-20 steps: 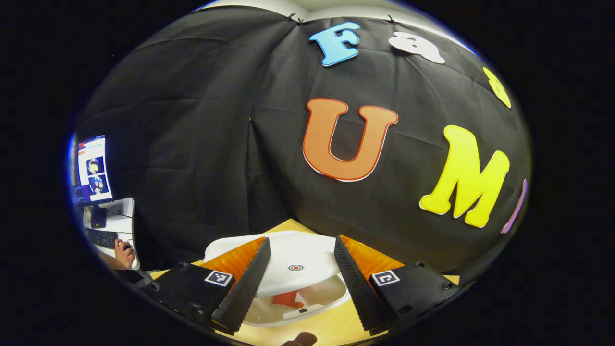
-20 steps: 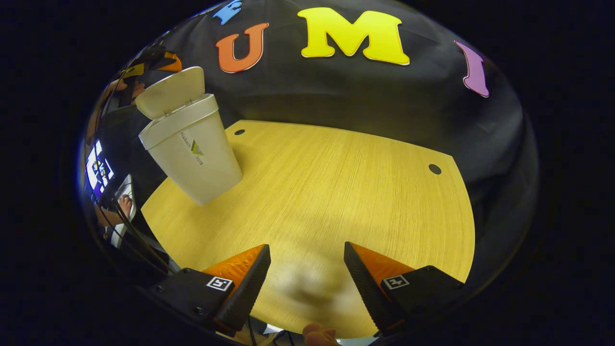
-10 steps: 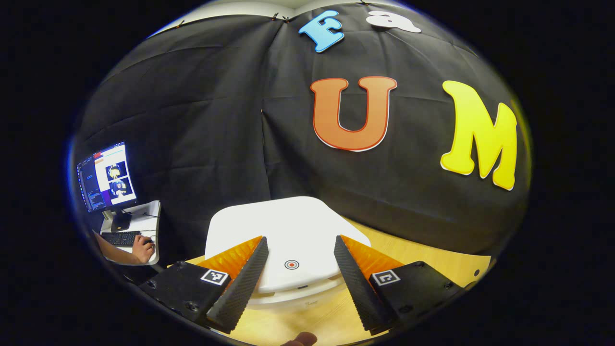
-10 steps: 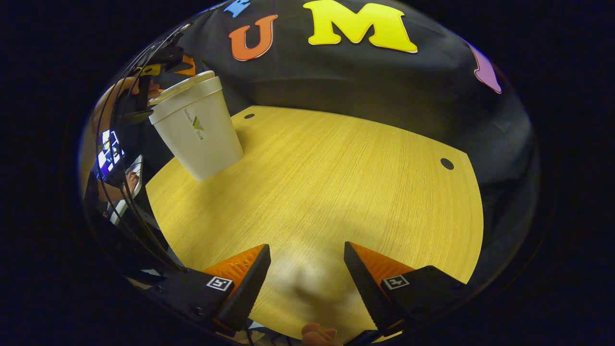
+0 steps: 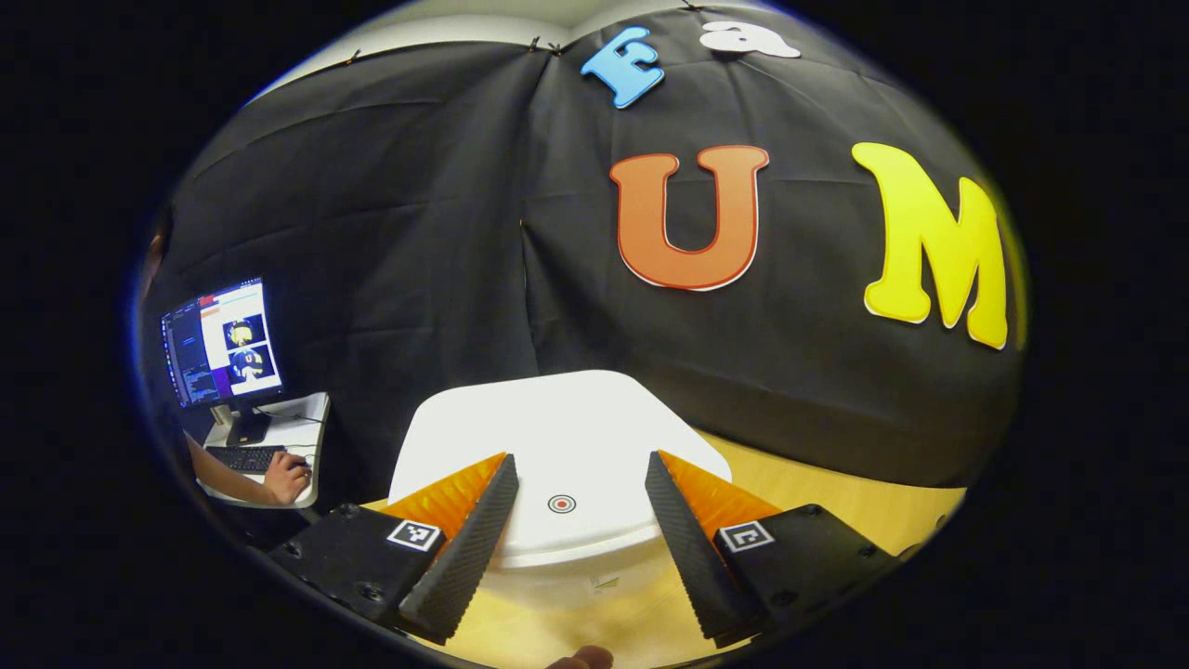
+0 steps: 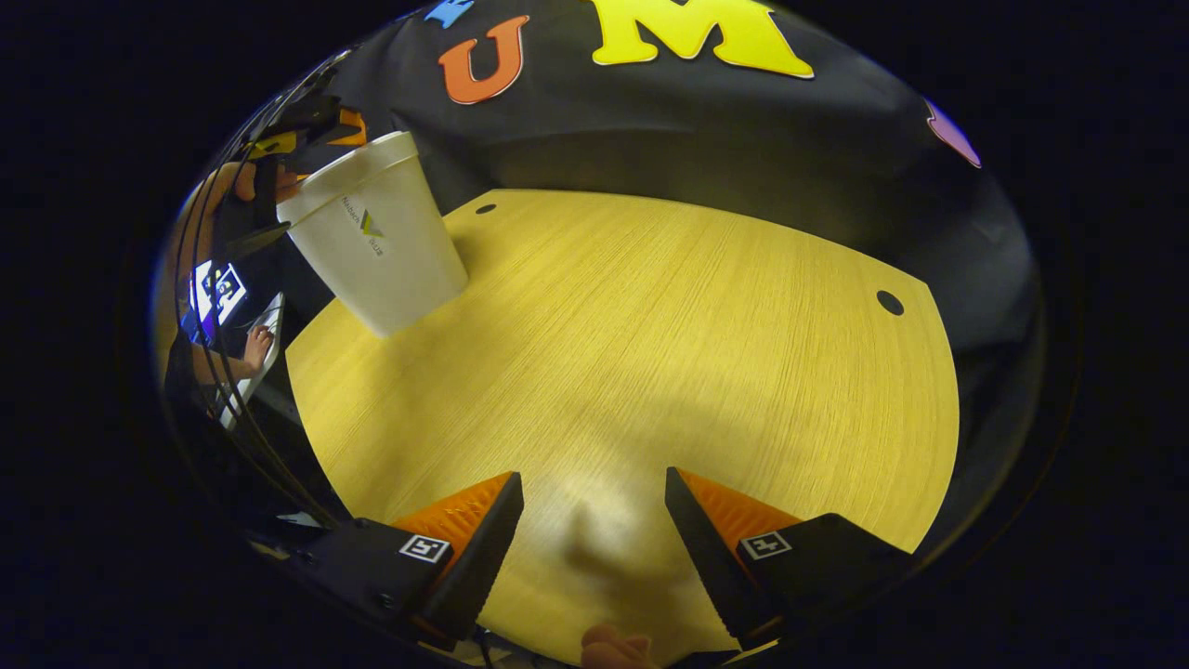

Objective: Press the lid of the desktop garbage bin to open it, pick up the crumpled paper on the desktop and throw it into the bin, then pick up the pop can on the desktop and drop it into the bin, and finally close the garbage bin lid.

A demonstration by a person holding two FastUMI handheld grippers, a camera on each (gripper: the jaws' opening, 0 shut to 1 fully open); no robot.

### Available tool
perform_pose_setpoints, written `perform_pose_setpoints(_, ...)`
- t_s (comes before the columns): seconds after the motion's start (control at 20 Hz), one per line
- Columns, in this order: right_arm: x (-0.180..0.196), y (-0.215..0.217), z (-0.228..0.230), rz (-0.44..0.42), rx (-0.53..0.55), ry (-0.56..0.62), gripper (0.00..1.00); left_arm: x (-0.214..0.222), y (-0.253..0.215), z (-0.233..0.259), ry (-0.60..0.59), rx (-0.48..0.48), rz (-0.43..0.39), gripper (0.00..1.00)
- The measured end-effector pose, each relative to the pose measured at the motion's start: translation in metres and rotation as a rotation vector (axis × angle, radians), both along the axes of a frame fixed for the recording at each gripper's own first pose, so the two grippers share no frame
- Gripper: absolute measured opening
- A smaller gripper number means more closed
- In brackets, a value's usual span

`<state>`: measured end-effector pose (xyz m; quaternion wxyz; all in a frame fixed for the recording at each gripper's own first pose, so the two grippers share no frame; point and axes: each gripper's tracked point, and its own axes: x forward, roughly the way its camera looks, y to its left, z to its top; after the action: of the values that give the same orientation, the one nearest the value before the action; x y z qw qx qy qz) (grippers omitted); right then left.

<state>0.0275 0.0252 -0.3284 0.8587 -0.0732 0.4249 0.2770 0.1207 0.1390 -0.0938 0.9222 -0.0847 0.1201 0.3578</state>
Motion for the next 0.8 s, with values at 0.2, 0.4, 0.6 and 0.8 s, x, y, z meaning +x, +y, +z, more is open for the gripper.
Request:
perform_pose_setpoints(0.2, 0.001, -0.001, -0.002, -0.001, -0.005, 0.006, 0.97, 0.001, -0.001, -0.007, -0.025, 0.013, 0.018, 0.94)
perform_pose_setpoints(0.4, 0.004, -0.004, 0.006, -0.007, -0.021, -0.019, 0.97, 0.001, 0.003, 0.005, -0.085, 0.034, 0.015, 0.93)
perform_pose_setpoints(0.6, 0.011, -0.001, 0.036, -0.06, 0.0, -0.073, 0.97, 0.001, -0.004, 0.012, -0.089, -0.052, -0.027, 0.92)
perform_pose_setpoints(0.8, 0.016, 0.003, 0.072, -0.13, -0.008, -0.158, 0.97, -0.006, -0.017, 0.041, -0.084, -0.003, -0.141, 0.92)
